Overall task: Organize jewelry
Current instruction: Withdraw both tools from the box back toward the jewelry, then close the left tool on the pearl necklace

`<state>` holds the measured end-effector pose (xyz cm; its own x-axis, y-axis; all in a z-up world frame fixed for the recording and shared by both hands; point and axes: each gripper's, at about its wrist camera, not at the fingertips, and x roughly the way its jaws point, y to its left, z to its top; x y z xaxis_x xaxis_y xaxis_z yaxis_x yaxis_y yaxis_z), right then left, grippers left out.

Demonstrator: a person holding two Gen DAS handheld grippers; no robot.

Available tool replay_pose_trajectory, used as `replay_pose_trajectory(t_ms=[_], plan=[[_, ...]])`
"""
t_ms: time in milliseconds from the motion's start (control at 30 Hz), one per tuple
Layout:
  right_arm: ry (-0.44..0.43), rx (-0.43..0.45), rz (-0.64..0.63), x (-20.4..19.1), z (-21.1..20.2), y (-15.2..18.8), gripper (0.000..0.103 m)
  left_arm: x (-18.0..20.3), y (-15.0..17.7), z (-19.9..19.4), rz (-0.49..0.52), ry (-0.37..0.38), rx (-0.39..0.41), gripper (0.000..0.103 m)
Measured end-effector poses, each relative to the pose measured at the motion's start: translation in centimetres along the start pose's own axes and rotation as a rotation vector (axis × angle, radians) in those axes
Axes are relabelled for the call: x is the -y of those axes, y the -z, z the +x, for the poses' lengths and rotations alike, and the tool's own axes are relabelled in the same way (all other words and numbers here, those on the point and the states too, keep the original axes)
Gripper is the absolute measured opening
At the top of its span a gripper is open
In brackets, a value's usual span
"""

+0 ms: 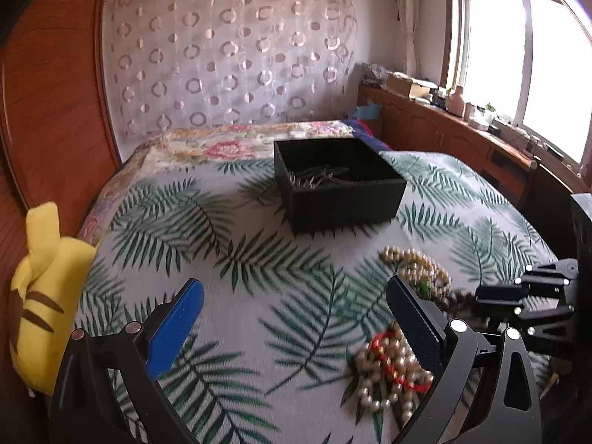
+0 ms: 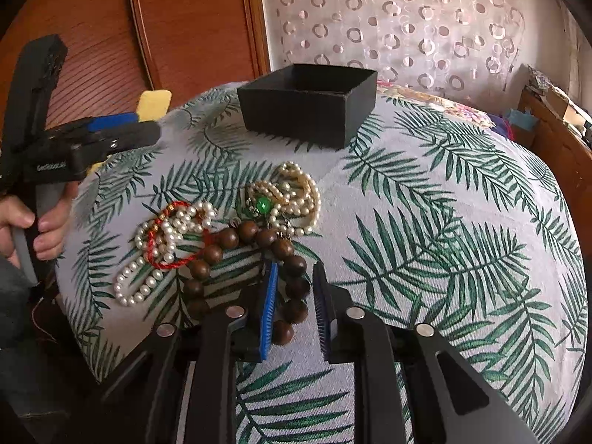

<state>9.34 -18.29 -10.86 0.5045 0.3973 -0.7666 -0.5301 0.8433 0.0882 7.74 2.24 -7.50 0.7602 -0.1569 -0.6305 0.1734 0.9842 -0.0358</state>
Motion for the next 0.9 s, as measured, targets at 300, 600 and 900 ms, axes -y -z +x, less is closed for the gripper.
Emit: replay_pose_trajectory(t_ms=[300,600,900], plan=[[0.020,0.016,-0.031,-0.3,-0.4,0.3,0.015,0.1,1.3,0.8,-0.006,0.016,-0.049,0.095],[0.079,0.138,0.037,2.9,-4.2,-0.2,0.015,1.7,0.9,1.4,0.028,0.053,-0.064,0.095],[0.110,0.111,0.083,4.8,-3.4,1.3,0.015,3.5,-0.7,3.1,0.060,0.133,-0.099,0.084]])
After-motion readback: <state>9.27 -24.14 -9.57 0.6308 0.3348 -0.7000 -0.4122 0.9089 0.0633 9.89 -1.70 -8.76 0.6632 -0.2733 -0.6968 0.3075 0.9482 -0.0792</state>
